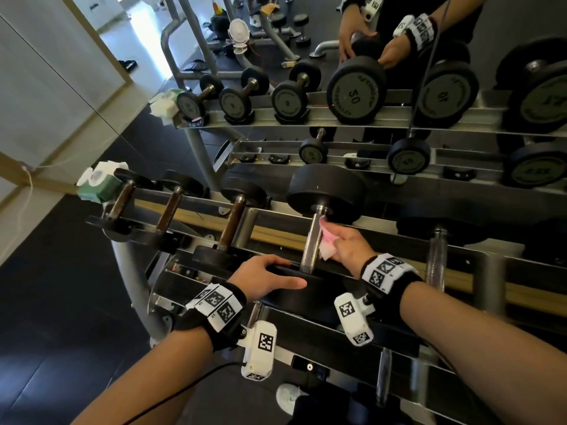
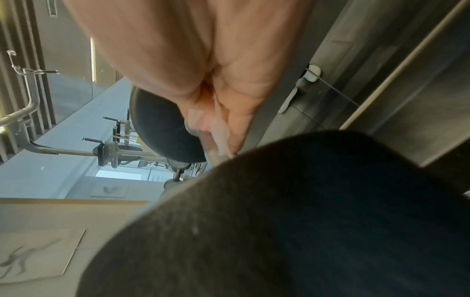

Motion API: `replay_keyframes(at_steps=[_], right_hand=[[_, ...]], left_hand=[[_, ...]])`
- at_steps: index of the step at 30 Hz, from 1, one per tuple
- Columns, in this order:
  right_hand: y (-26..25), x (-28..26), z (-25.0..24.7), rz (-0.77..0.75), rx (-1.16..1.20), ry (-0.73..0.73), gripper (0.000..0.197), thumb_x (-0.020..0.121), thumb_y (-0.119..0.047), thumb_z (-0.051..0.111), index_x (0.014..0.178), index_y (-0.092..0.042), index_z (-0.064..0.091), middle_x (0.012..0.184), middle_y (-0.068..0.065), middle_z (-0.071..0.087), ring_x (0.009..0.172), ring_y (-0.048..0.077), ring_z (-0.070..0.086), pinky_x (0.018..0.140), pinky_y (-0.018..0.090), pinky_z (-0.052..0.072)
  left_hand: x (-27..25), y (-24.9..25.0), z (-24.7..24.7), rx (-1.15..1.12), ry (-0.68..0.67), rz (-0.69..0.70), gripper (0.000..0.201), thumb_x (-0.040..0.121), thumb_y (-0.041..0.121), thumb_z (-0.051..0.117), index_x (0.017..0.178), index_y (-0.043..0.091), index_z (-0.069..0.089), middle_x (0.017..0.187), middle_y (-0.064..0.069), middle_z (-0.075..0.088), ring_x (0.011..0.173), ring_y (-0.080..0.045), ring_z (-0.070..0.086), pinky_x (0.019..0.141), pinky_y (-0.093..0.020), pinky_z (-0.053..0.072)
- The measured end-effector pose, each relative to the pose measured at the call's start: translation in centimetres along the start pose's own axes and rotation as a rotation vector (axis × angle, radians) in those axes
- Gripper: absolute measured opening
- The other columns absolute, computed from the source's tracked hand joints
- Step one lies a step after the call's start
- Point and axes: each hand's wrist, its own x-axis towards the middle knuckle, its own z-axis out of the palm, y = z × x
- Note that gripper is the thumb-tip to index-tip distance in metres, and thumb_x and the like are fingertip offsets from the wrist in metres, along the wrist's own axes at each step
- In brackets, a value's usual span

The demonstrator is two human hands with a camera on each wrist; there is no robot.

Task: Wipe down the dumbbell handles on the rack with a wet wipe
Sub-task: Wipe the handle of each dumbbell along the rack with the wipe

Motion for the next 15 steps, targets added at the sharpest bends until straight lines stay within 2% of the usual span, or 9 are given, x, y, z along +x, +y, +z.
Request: replay_keyframes(at_steps=[1,2,4,5,6,7,10,13,15], right_hand=[[0.5,-0.3,-0.2,-0.013,-0.066,-0.029,0.034,0.102,-0.010,0.048,0.130,-0.023,0.064,0.125,0.004,0.063,0.111,0.018,0.061,0.108,0.036,0.044],[1.0,-0.7,-0.4,-0.029,-0.148,-0.059,0.036,0.102,-0.010,0.046,0.128,-0.027,0.064,0.122,0.002,0.064,0.108,0.013,0.062,0.103,0.030,0.047],[1.4,-1.8,-0.8,-0.034,-0.290,-0.143,0.039,0.102,-0.013,0.044,0.120,-0.041,0.064,0.110,-0.007,0.064,0.091,-0.004,0.063,0.079,0.007,0.047],[1.3,-2.4,-0.9,-0.006,-0.331,-0.189,0.037,0.102,-0.016,0.044,0.114,-0.047,0.062,0.106,-0.011,0.063,0.087,-0.006,0.062,0.069,0.002,0.044],[1.1,-2.7,-1.0,0.006,-0.385,-0.241,0.034,0.102,-0.020,0.046,0.111,-0.048,0.062,0.105,-0.012,0.064,0.088,-0.007,0.063,0.068,0.002,0.042],[0.9,-2.9,-1.1,0.029,-0.412,-0.285,0.029,0.101,-0.022,0.048,0.113,-0.043,0.064,0.107,-0.009,0.067,0.091,-0.005,0.064,0.072,0.003,0.042],[-0.1,-2.3,-1.9,0.083,-0.365,-0.304,0.019,0.095,-0.021,0.062,0.109,-0.024,0.074,0.108,0.006,0.071,0.095,0.013,0.066,0.084,0.023,0.051],[-0.5,-0.6,-2.3,0.058,-0.020,-0.032,0.016,0.094,-0.014,0.062,0.099,-0.022,0.075,0.107,0.013,0.069,0.097,0.025,0.063,0.096,0.039,0.049],[-0.2,0.4,-1.8,0.011,0.046,0.147,0.022,0.097,-0.018,0.060,0.116,-0.018,0.072,0.116,0.012,0.065,0.107,0.028,0.059,0.103,0.039,0.043]], left_hand=[[0.1,0.0,0.0,-0.006,-0.002,0.004,0.066,0.057,0.053,0.091,0.116,0.037,0.067,0.110,0.010,0.070,0.097,-0.007,0.069,0.075,-0.021,0.058],[0.1,0.0,-0.1,-0.010,-0.007,0.006,0.065,0.057,0.053,0.091,0.115,0.037,0.067,0.109,0.010,0.070,0.097,-0.008,0.069,0.073,-0.021,0.059],[0.1,0.0,0.0,-0.014,-0.017,0.007,0.062,0.057,0.053,0.090,0.112,0.038,0.066,0.109,0.008,0.070,0.095,-0.009,0.069,0.067,-0.018,0.058],[0.1,0.0,0.0,-0.012,-0.017,0.009,0.061,0.057,0.054,0.090,0.110,0.040,0.066,0.108,0.009,0.069,0.094,-0.008,0.069,0.064,-0.015,0.056],[0.0,0.0,0.1,-0.009,-0.012,0.011,0.059,0.057,0.055,0.089,0.108,0.042,0.065,0.108,0.010,0.069,0.093,-0.007,0.068,0.062,-0.013,0.055],[0.0,0.0,0.1,-0.007,-0.007,0.013,0.057,0.058,0.055,0.089,0.107,0.043,0.064,0.108,0.011,0.069,0.092,-0.006,0.068,0.060,-0.012,0.054],[-0.1,-0.2,0.2,0.004,0.012,0.013,0.057,0.054,0.060,0.089,0.104,0.044,0.065,0.104,0.013,0.070,0.086,-0.001,0.069,0.061,-0.010,0.053],[-0.2,-0.1,0.2,-0.001,0.015,0.021,0.068,0.044,0.069,0.086,0.104,0.044,0.067,0.101,0.015,0.071,0.080,0.009,0.068,0.061,-0.009,0.052],[-0.4,0.0,0.2,-0.001,0.010,0.023,0.069,0.044,0.069,0.085,0.106,0.045,0.066,0.101,0.015,0.071,0.080,0.011,0.067,0.061,-0.008,0.052]])
